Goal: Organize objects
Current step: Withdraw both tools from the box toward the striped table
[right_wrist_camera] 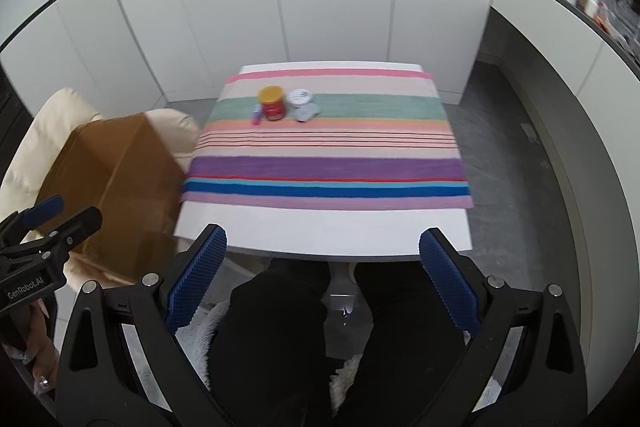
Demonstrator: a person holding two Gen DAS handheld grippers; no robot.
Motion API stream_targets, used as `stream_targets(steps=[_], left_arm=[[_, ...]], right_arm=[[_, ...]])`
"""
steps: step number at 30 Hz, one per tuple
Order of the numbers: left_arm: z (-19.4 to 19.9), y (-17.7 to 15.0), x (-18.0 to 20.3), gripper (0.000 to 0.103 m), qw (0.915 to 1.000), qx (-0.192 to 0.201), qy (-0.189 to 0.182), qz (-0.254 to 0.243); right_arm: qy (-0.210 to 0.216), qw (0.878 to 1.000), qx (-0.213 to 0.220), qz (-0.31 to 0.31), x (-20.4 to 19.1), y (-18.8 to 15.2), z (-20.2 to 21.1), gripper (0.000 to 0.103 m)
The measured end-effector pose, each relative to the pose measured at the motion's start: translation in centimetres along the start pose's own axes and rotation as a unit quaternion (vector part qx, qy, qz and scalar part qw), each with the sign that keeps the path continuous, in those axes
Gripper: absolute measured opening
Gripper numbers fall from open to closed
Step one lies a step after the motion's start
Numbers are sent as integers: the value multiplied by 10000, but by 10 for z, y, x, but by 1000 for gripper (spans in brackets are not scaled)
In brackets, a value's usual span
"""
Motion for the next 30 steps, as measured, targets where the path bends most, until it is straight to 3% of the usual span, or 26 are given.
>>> stream_targets(steps=[8, 14, 18, 25, 30], left_arm=[[-49, 54, 20, 92, 9997, 49, 215, 76], [-108, 99, 19, 92, 9987, -189, 462, 135], [-162, 125, 9, 92, 9962, -380, 760, 174], [-279, 139, -8, 92, 9875, -1031, 1111, 436], [-349, 144, -16, 91, 9869, -1005, 1253, 178]], right_arm=[[-26, 9999, 111, -28, 35, 27, -39, 99], [389, 9991, 51, 142, 32, 64, -95, 99], [503, 9982, -22, 320, 26, 92, -150, 99], [874, 9914, 68, 974, 4, 134, -268, 99], [1132, 9835, -84, 1410, -20, 142, -341, 99]])
Point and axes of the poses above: each gripper's, at about its wrist camera, not at the fingertips, and z roughly against the way its jaws point, x to its right, y to its top, the point moved 6 cm from there along -z, roughly the way its jaws point, and after that the axes turned 7 degrees about z, right-handed, at the moved point
